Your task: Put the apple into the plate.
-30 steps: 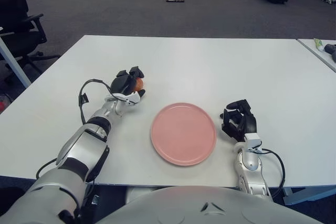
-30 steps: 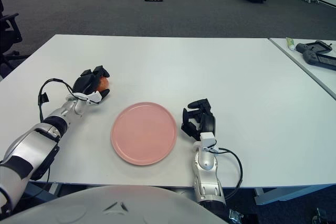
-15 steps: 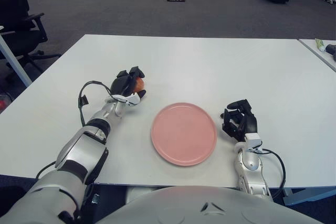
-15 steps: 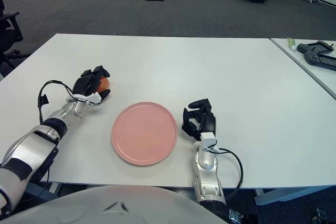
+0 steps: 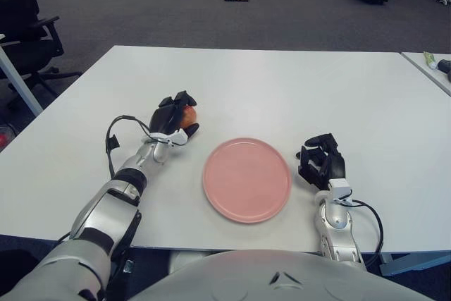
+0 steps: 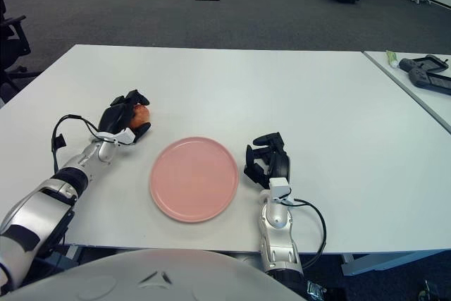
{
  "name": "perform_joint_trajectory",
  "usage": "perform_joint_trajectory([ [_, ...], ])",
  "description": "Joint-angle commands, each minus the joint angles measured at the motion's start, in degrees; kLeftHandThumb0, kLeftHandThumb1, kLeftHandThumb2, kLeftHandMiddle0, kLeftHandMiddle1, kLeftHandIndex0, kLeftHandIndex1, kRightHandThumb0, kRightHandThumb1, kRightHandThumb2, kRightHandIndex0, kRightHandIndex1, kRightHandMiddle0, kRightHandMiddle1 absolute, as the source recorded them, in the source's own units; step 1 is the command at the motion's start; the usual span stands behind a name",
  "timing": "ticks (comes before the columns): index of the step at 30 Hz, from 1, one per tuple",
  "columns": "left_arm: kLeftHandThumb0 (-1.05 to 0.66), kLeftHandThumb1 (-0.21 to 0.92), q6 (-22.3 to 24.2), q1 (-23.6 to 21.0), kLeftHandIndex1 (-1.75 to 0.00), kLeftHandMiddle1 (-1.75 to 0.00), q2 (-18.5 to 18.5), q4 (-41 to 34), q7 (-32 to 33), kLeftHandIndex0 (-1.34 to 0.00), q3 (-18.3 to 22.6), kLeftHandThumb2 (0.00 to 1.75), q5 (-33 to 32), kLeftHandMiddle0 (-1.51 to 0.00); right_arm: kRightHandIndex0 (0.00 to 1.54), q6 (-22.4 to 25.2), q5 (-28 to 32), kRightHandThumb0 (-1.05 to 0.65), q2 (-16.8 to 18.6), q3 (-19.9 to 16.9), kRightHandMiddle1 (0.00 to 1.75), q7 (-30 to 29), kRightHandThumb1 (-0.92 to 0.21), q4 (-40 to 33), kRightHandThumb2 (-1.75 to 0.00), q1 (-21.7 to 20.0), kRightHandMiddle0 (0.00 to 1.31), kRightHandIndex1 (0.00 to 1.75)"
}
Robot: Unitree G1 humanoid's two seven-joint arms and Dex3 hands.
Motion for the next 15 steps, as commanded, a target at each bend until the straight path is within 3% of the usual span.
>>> perform_joint_trajectory([
  [1,-0.43,0.43,-0.8,0.0,-1.75,-1.75,0.4,-2.7,-0.1,-0.52,1.8,1.18,-1.5,-1.22,0.62,1.1,0.3,-0.39,0.2,-0.2,1.75,0.0,-0.66,0.2,-0.89,-0.1,0.35,1.33],
  [8,-0.44,0.41,0.8,5.6,-1.75,-1.75,0.2,-18.7,-0.9,-0.53,5.2,1.19,-2.9,-1.22,0.63,0.9,0.0,-0.39,-0.1,-0.2,1.75,-0.1,-0.64,0.8,-0.91,-0.3,0.37,1.35],
  [15,-0.44,0.41,1.8,9.4,-1.75,-1.75,-0.3,-27.2,-2.5,-0.53,7.7,1.20,-3.7,-1.21,0.63,1.1,-0.3,-0.39,0.0,-0.2,1.75,-0.4,-0.64,0.8,-0.92,-0.3,0.37,1.35],
])
